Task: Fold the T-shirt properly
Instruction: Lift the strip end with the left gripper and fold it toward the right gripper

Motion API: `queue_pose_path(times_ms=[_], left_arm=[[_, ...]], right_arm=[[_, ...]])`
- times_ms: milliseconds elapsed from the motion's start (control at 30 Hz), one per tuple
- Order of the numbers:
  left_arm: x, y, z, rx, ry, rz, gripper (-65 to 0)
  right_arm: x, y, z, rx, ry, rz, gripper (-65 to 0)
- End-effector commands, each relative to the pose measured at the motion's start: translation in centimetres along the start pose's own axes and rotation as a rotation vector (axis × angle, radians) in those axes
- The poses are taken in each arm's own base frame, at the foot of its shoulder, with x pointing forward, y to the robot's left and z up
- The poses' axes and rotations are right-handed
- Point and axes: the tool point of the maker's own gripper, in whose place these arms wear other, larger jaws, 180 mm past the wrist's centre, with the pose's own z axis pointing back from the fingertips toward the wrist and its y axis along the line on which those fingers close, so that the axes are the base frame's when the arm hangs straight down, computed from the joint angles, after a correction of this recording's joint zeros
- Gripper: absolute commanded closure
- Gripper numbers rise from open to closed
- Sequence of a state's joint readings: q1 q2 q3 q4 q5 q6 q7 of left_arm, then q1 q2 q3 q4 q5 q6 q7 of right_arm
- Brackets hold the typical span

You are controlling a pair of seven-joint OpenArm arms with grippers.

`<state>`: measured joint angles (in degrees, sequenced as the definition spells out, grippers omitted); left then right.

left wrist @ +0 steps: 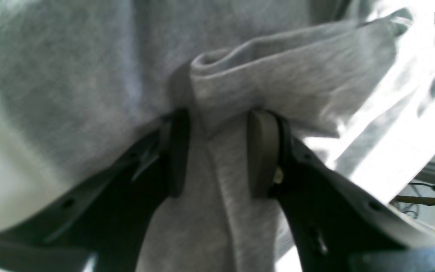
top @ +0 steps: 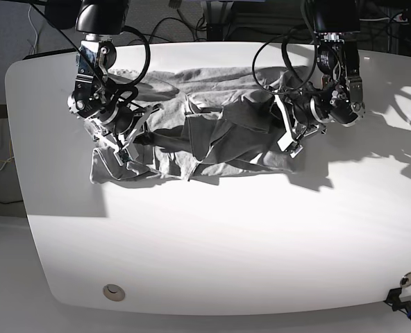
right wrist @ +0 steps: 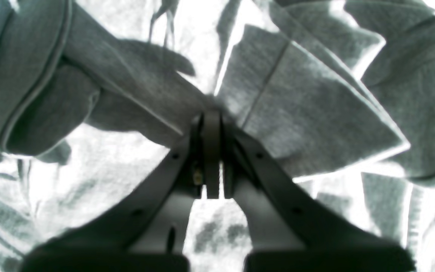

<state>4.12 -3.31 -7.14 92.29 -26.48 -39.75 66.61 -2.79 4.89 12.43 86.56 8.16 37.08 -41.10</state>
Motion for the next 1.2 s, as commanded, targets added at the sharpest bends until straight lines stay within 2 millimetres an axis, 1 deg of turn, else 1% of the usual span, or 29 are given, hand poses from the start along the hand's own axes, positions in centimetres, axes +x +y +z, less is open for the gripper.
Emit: queue_pose_path(times_ms=[0, 133, 233, 367, 467, 567, 600, 767, 833, 933, 967, 1000, 1033, 1100, 1167], left_arm=[[2.0, -1.2, 0.3, -0.057, -0.085, 0.002, -22.3], [3.0, -3.7, -0.2, -0.147, -0.113, -0.02, -22.3], [3.5, -4.7, -0.2, -0.169, -0.119, -0.051, -22.3], [4.3, -7.3, -0.5, -0.216, -0.12, -0.122, -22.3], [4.3, -10.4, -1.3, -0.293, -0.102, -0.184, -22.3], [4.5, -14.4, -1.7, -0.413, -0.109, -0.217, -22.3], [4.3, -15.2, -1.8, -0.434, -0.101, -0.234, -22.3], [4.8, -15.1, -1.4, -0.45, -0.124, -0.222, -22.2], [4.5, -13.9, -1.1, -0.423, -0.109, -0.238, -22.2], [6.1, -10.8, 0.7, -0.331, -0.154, -0.269, -22.2], [6.4, -9.5, 1.3, -0.295, -0.161, -0.269, -22.2], [7.0, -7.8, 1.9, -0.25, -0.171, -0.274, -22.2], [7.3, -5.9, 2.6, -0.203, -0.173, -0.27, -22.2], [7.2, -2.4, 4.2, -0.117, -0.171, -0.256, -22.2], [6.7, 0.3, 5.2, -0.027, -0.147, -0.254, -22.2]], right_arm=[[-1.5, -0.2, 0.1, -0.011, 0.075, 0.018, 0.0], [-1.5, -0.2, 0.1, -0.011, 0.075, 0.018, 0.0], [-1.5, -0.2, 0.1, -0.011, 0.075, 0.018, 0.0], [-1.5, -0.2, 0.1, -0.011, 0.075, 0.018, 0.0], [-1.5, -0.2, 0.1, -0.012, 0.075, 0.017, 0.0], [-1.4, -0.2, 0.1, -0.014, 0.073, 0.015, 0.0], [-1.3, -0.2, 0.1, -0.014, 0.072, 0.015, 0.0], [-1.4, -0.2, 0.0, -0.014, 0.073, 0.014, 0.0], [-1.4, -0.2, 0.0, -0.014, 0.073, 0.014, 0.0], [-1.4, -0.2, 0.0, -0.014, 0.073, 0.014, 0.0], [-1.4, -0.2, 0.0, -0.014, 0.073, 0.014, 0.0], [-1.4, -0.2, 0.0, -0.014, 0.073, 0.014, 0.0], [-1.4, -0.2, 0.0, -0.014, 0.073, 0.014, 0.0], [-1.4, -0.2, 0.0, -0.014, 0.073, 0.014, 0.0], [-1.4, -0.2, 0.0, -0.014, 0.073, 0.014, 0.0]])
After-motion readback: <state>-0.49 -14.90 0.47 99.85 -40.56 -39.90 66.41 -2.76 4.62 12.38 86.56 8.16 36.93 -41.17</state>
